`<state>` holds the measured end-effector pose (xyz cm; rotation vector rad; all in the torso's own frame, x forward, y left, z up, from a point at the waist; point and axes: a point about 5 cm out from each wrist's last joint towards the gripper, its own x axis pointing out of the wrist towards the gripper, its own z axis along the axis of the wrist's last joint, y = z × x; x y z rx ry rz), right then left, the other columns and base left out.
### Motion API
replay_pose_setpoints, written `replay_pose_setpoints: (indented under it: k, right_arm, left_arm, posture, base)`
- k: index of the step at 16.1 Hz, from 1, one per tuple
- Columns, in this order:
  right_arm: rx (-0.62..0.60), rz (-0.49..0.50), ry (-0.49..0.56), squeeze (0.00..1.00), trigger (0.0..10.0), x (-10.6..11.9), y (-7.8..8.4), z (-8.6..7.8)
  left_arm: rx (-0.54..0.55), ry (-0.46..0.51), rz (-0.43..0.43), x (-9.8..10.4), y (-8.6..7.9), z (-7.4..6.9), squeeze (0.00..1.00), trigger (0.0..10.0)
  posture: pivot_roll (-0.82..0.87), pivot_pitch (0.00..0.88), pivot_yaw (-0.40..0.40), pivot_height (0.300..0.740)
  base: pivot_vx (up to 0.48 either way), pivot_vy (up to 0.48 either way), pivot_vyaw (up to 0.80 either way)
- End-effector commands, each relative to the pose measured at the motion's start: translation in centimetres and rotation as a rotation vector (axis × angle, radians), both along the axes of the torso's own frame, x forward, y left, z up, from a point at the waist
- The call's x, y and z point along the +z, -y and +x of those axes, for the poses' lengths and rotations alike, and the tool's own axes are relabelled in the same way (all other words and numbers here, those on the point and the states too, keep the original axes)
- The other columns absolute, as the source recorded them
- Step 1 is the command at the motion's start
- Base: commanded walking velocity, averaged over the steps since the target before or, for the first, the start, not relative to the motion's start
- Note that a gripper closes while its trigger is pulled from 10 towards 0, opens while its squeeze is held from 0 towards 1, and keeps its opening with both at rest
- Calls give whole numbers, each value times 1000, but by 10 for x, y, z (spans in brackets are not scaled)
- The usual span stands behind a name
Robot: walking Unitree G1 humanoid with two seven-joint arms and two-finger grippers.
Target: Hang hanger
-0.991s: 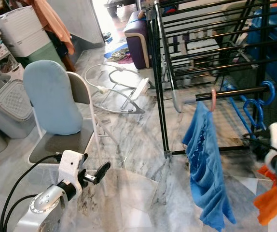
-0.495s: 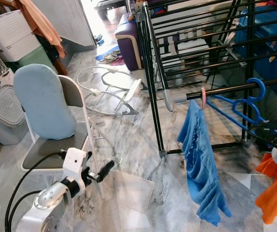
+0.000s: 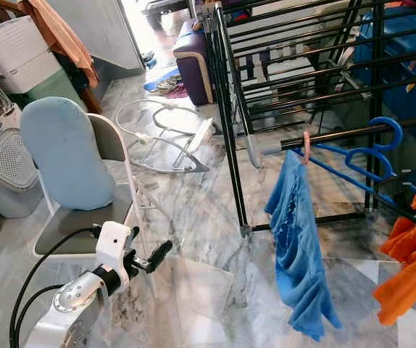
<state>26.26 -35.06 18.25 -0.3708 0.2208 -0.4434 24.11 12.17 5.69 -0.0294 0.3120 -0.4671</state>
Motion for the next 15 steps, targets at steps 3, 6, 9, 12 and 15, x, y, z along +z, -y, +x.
replay_pose_setpoints:
  k: [3,6,9,12,15]
  right_arm:
    - [56,-7,99,1000,10000,9,-20,3]
    - [173,-26,174,1000,10000,11,-52,4]
    - [283,41,166,1000,10000,1,-82,4]
    - [398,165,83,898,10000,-22,-119,4]
    - [476,206,26,0,10000,-35,-143,1]
  left_arm:
    - [17,2,24,-1,-5,2,0,10000]
    - [22,1,24,-2,-5,1,0,10000]
    - [21,-1,23,-2,-5,0,0,10000]
    - [24,-3,22,-2,-5,0,0,10000]
    - [30,-5,24,-3,-5,-1,0,10000]
  posture:
    - [-218,0,196,740]
    - [-213,0,191,740]
    - [-213,0,189,740]
    - [-207,0,183,740]
    - [-201,0,180,740]
  base:
    - [0,0,0]
    - [0,0,0]
    - [0,0,0]
    - [0,0,0]
    - [0,0,0]
